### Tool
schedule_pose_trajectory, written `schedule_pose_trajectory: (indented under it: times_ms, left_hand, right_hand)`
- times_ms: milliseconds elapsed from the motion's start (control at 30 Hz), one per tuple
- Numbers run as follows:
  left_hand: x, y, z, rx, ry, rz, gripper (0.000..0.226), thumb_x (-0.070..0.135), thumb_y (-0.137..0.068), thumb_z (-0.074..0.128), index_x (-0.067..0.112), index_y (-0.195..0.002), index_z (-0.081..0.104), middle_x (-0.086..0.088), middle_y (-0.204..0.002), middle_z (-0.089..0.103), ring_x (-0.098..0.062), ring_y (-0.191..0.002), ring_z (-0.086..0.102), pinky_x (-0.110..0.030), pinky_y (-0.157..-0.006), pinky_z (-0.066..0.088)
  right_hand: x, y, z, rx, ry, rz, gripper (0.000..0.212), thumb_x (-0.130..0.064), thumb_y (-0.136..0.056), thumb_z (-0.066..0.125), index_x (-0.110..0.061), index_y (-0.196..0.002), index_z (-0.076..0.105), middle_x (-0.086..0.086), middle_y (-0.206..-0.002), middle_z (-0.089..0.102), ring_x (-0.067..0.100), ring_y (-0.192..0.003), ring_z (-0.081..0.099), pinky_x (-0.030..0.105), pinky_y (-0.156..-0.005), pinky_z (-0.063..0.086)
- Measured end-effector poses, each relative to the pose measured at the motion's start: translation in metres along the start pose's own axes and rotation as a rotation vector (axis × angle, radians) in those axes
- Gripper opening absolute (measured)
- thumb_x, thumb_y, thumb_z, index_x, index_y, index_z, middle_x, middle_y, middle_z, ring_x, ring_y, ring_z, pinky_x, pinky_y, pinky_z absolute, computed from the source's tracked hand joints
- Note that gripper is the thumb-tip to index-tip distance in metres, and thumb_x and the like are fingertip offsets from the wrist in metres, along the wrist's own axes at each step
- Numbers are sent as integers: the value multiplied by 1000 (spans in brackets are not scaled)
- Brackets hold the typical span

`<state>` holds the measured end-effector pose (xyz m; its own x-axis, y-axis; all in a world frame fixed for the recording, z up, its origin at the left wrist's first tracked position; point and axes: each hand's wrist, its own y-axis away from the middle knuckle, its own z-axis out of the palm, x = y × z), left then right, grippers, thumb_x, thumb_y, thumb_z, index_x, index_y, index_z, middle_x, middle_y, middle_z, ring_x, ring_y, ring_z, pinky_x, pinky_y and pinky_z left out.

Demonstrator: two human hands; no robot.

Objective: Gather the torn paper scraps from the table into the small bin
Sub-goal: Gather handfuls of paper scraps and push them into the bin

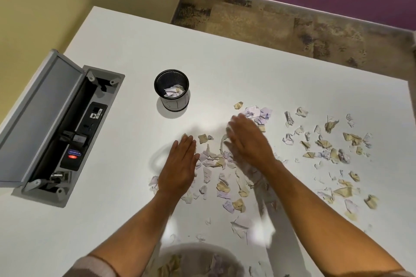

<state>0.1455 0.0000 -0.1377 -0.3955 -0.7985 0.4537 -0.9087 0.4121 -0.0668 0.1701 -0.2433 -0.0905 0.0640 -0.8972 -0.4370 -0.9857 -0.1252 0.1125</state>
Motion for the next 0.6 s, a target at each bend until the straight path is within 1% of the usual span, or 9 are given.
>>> schedule_pose_trajectory:
  times_ms: [33, 100, 167, 233, 300, 367, 433, 500, 600]
  left_hand:
    - [0, 0, 1, 15, 3, 4, 47, 27, -105, 31, 0, -140, 48, -12, -148, 46, -22, -144, 32, -37, -123, 16]
    - [-1, 1, 1, 35, 22, -15, 46, 26, -104, 34, 0, -139, 49, -12, -147, 48, -22, -143, 34, -32, -123, 12]
    - [-1, 1, 1, 48, 23, -25, 46, 26, -104, 34, 1, -139, 49, -13, -145, 49, -22, -140, 35, -29, -123, 9]
    - [0, 1, 1, 50, 22, -19, 45, 27, -105, 32, 2, -139, 49, -13, -143, 50, -23, -139, 37, -29, -123, 10]
    - [0, 0, 0, 55, 23, -10, 45, 28, -105, 32, 4, -138, 50, -12, -141, 51, -23, -137, 39, -30, -123, 12]
    - [0, 1, 1, 64, 19, 9, 42, 26, -105, 36, 4, -138, 51, -12, -140, 52, -24, -136, 41, -32, -123, 14]
    - [0, 1, 2, 79, 14, 38, 37, 14, -101, 47, 3, -135, 54, -12, -138, 54, -26, -134, 45, -38, -121, 22]
    - [1, 2, 2, 83, 10, 30, 39, -2, -93, 58, 1, -131, 58, -13, -135, 57, -29, -131, 49, -44, -118, 29]
    - [9, 3, -2, 72, 39, 13, 38, -6, -91, 59, 2, -128, 60, -10, -134, 57, -28, -128, 50, -45, -113, 36]
  right_hand:
    - [8, -4, -4, 51, 48, 88, 51, -44, -101, 36, -15, -141, 44, 6, -155, 35, 20, -147, 20, 44, -120, 20]
    - [22, -10, -10, 80, 25, 268, 56, -50, -100, 34, -18, -147, 36, 6, -160, 23, 22, -149, 12, 44, -121, 14]
    - [31, -13, -12, -6, -3, 332, 61, -53, -99, 34, -20, -150, 29, 8, -162, 16, 26, -150, 8, 46, -120, 13]
    - [31, -10, -7, -88, 76, 258, 60, -50, -99, 35, -17, -149, 30, 11, -160, 19, 30, -148, 12, 46, -118, 17]
    - [23, -3, 0, -86, 74, 173, 56, -42, -100, 40, -13, -147, 34, 14, -158, 24, 32, -147, 15, 45, -117, 19]
    - [11, 10, 6, -69, 24, 143, 53, -38, -101, 41, -13, -148, 36, 13, -158, 25, 31, -148, 15, 43, -119, 18]
    - [1, 25, 11, -91, -5, 126, 52, -39, -102, 38, -18, -149, 34, 9, -160, 22, 27, -149, 11, 43, -120, 18]
    - [-6, 41, 15, -135, -22, 104, 52, -40, -103, 34, -21, -151, 31, 6, -162, 17, 25, -150, 6, 41, -121, 16]
    - [-12, 62, 19, -166, -47, 106, 49, -40, -104, 32, -24, -151, 29, 1, -162, 15, 18, -150, 3, 34, -121, 10]
